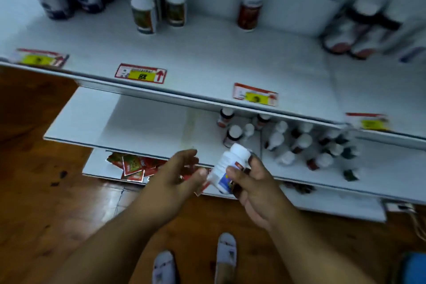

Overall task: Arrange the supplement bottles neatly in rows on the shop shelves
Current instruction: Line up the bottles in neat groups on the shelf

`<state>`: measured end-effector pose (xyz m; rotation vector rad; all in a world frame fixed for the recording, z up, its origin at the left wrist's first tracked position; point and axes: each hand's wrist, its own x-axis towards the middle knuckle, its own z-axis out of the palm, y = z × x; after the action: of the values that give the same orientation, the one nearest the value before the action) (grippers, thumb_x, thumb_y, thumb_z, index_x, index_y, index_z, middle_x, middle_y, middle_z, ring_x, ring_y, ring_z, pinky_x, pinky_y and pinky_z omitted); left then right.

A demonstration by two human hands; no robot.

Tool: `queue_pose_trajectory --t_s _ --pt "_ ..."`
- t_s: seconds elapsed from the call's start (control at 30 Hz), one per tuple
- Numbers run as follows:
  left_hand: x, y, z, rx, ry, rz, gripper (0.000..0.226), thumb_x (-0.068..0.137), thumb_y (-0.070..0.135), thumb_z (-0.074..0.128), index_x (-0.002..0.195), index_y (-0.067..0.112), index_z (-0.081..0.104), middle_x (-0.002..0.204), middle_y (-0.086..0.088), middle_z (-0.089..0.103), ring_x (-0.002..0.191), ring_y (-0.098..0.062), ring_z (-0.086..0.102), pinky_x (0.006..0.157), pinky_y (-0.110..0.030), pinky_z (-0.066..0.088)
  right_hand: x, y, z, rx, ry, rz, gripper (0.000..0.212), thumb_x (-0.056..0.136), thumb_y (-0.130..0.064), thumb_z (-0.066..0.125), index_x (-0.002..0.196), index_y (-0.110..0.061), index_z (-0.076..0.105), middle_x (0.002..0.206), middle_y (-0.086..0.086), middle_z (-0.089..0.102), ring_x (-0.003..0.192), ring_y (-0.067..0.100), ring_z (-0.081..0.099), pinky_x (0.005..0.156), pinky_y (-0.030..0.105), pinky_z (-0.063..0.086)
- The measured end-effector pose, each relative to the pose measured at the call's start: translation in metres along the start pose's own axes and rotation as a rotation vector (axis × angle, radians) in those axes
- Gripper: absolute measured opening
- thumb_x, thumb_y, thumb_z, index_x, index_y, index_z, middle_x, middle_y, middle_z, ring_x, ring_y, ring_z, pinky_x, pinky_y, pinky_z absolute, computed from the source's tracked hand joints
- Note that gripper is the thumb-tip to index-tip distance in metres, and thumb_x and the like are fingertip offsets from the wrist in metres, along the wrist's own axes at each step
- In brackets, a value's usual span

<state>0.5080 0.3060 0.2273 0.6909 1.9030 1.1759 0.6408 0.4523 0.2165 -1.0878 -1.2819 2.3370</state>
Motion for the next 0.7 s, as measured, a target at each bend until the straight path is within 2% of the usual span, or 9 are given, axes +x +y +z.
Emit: queue_pose_trajectory --t_s 0.03,0.1,0.17,0.27,0.33,0.43,0.5,0.6,0.7 --pt "-0.017 0.026 0.005 -0.035 -0.026 0.005 0.051 0.079 0.062 0.056 0.127 0.048 0.05 0.126 0.021 0.059 0.114 0.006 0.056 0.098 -0.027 0.049 -0.028 -0.02 0.001 0.006 -0.002 -0.018 0.056 0.075 -0.012 0.077 0.126 -0.015 0.054 0.107 0.008 0.069 0.1 0.024 0.067 0.077 0.036 0.056" --pt "-0.044 0.075 0.017 -0.039 -0.077 0.054 0.037 0.077 0.058 0.052 0.114 0.051 0.052 0.122 0.021 0.061 0.105 0.011 0.058 0.085 -0.011 0.049 -0.075 -0.053 -0.001 0.01 0.016 -0.069 0.06 0.075 -0.021 0.079 0.129 -0.02 0.052 0.11 0.008 0.067 0.097 0.024 0.066 0.077 0.04 0.055" --pt "-0.06 0.112 0.031 0.029 -0.106 0.111 0.032 0.08 0.058 0.048 0.111 0.051 0.052 0.117 0.026 0.059 0.103 0.013 0.056 0.076 -0.006 0.046 -0.114 -0.082 -0.007 0.002 0.035 -0.142 0.056 0.075 -0.028 0.076 0.126 -0.027 0.053 0.109 0.006 0.068 0.092 0.022 0.067 0.076 0.041 0.055" --pt "-0.072 0.149 0.055 0.114 -0.13 0.187 0.047 0.079 0.068 0.045 0.121 0.048 0.054 0.12 0.027 0.059 0.112 0.007 0.055 0.09 -0.019 0.046 -0.155 -0.112 -0.029 -0.017 0.029 -0.269 0.047 0.074 -0.033 0.075 0.116 -0.023 0.056 0.098 0.002 0.071 0.084 0.016 0.07 0.065 0.032 0.057" --pt "-0.072 0.169 0.078 0.09 -0.131 0.209 0.033 0.084 0.062 0.049 0.114 0.051 0.056 0.118 0.024 0.063 0.111 0.003 0.057 0.094 -0.027 0.046 -0.173 -0.126 -0.051 -0.022 0.051 -0.331 0.056 0.068 -0.042 0.081 0.114 -0.022 0.056 0.099 0.003 0.07 0.087 0.016 0.069 0.066 0.03 0.056" --pt "-0.072 0.192 0.126 0.021 -0.114 0.242 0.018 0.093 0.047 0.052 0.11 0.045 0.058 0.11 0.022 0.067 0.103 0.004 0.06 0.085 -0.017 0.045 -0.198 -0.144 -0.094 0.034 0.075 -0.362 0.05 0.076 -0.031 0.077 0.117 -0.019 0.052 0.096 0.008 0.063 0.077 0.015 0.066 0.054 0.026 0.053" --pt "-0.069 0.203 0.162 0.008 -0.126 0.269 0.028 0.09 0.054 0.053 0.114 0.041 0.059 0.11 0.021 0.067 0.105 0.006 0.06 0.087 -0.016 0.045 -0.211 -0.161 -0.128 0.036 0.082 -0.374 0.046 0.077 -0.028 0.072 0.117 -0.018 0.051 0.095 0.01 0.062 0.076 0.018 0.065 0.052 0.028 0.053" --pt "-0.06 0.217 0.214 0.047 -0.186 0.286 0.046 0.083 0.07 0.053 0.121 0.045 0.053 0.118 0.025 0.062 0.108 0.013 0.056 0.092 -0.017 0.043 -0.219 -0.188 -0.176 -0.013 0.107 -0.423 0.043 0.074 -0.032 0.068 0.113 -0.02 0.054 0.093 0.006 0.065 0.079 0.017 0.066 0.058 0.033 0.057" --pt "-0.047 0.23 0.252 0.1 -0.191 0.295 0.048 0.084 0.069 0.049 0.125 0.044 0.049 0.117 0.028 0.059 0.107 0.015 0.054 0.088 -0.016 0.043 -0.21 -0.214 -0.214 -0.026 0.187 -0.442 0.045 0.076 -0.042 0.071 0.113 -0.023 0.054 0.09 0.002 0.065 0.075 0.018 0.066 0.061 0.035 0.054"
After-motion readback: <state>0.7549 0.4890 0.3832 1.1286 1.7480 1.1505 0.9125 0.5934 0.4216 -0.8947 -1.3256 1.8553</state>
